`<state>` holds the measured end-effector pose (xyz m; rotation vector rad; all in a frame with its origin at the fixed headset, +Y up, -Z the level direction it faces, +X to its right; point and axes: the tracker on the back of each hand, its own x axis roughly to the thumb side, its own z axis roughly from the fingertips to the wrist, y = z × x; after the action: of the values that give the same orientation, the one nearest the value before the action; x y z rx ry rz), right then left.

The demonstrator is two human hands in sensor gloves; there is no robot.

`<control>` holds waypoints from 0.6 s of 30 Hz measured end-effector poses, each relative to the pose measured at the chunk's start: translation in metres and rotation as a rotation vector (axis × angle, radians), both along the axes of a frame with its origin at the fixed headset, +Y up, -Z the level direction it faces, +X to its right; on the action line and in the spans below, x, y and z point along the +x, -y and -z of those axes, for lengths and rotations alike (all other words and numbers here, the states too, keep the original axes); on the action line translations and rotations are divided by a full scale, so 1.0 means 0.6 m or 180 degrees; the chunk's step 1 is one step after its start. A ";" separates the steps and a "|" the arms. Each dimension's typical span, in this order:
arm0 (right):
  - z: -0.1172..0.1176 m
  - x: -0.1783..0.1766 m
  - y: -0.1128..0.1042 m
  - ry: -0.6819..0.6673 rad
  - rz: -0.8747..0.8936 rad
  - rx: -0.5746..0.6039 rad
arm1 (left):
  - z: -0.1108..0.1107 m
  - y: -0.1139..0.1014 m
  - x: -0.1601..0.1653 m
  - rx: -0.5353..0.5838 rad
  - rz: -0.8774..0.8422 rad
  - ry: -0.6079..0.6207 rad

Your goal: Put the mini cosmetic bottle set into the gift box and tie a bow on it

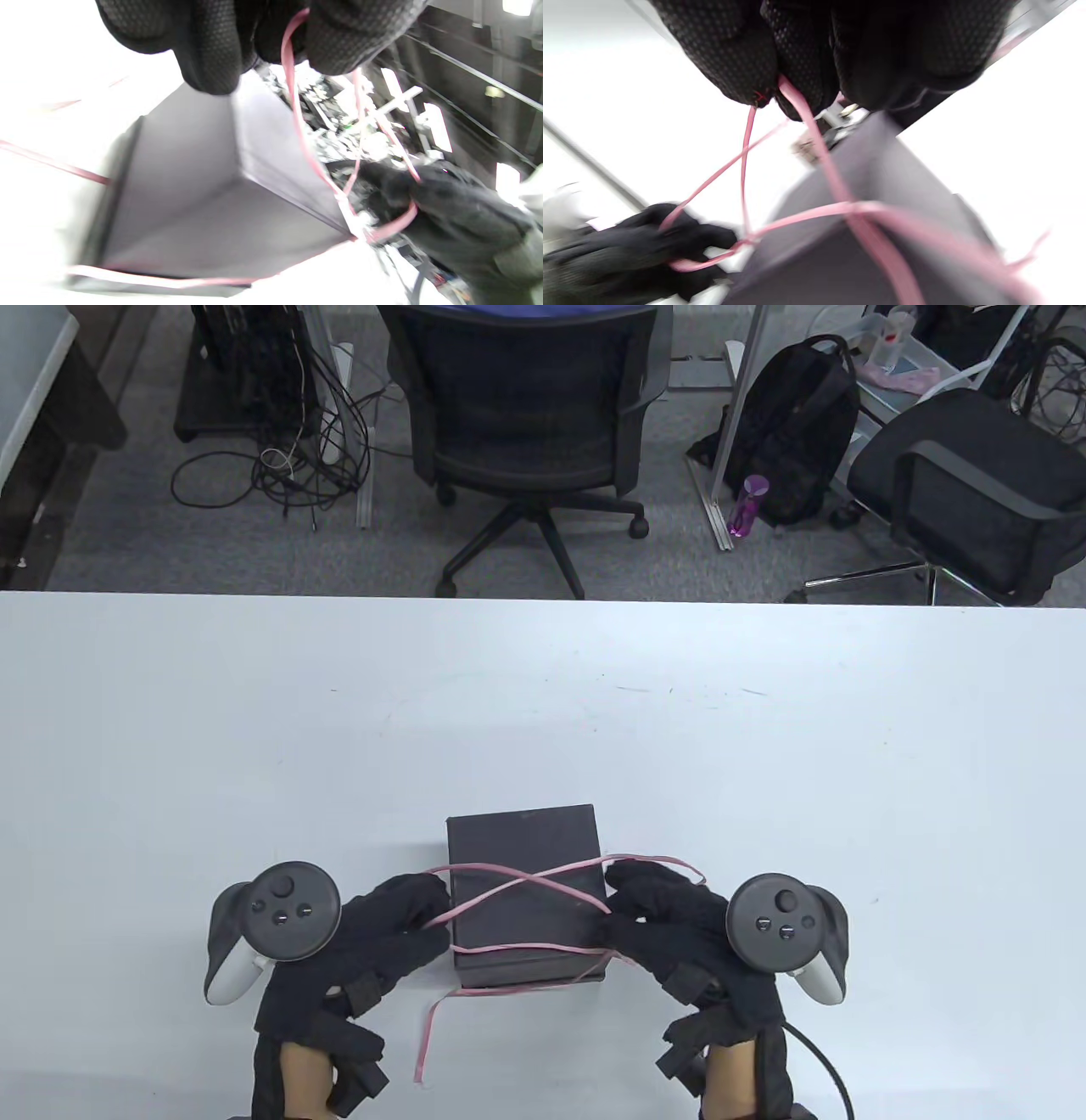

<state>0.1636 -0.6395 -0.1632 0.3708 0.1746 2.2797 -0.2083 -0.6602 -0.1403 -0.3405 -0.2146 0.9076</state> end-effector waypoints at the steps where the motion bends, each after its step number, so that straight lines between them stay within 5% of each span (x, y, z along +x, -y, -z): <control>1: 0.004 0.010 0.006 0.0155 -0.0023 -0.0018 | 0.004 0.008 -0.012 -0.0081 -0.0020 -0.0141; 7: 0.018 0.049 0.041 0.0658 0.0750 -0.0407 | 0.007 0.042 -0.062 -0.0294 -0.0751 -0.1158; 10: 0.015 0.062 0.042 0.1053 0.0677 -0.0312 | -0.002 0.038 -0.074 -0.0175 -0.0586 -0.1762; 14: 0.008 0.068 0.032 0.1529 0.0170 0.0055 | -0.018 0.021 -0.085 0.0410 0.0094 -0.2476; 18: 0.002 0.070 0.019 0.1690 -0.0418 0.0811 | -0.035 -0.001 -0.088 0.1338 0.0838 -0.2857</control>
<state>0.2059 -0.6509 -0.1644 -0.1307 -0.3740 2.4491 -0.2610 -0.6599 -0.1193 0.4315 0.4573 0.6588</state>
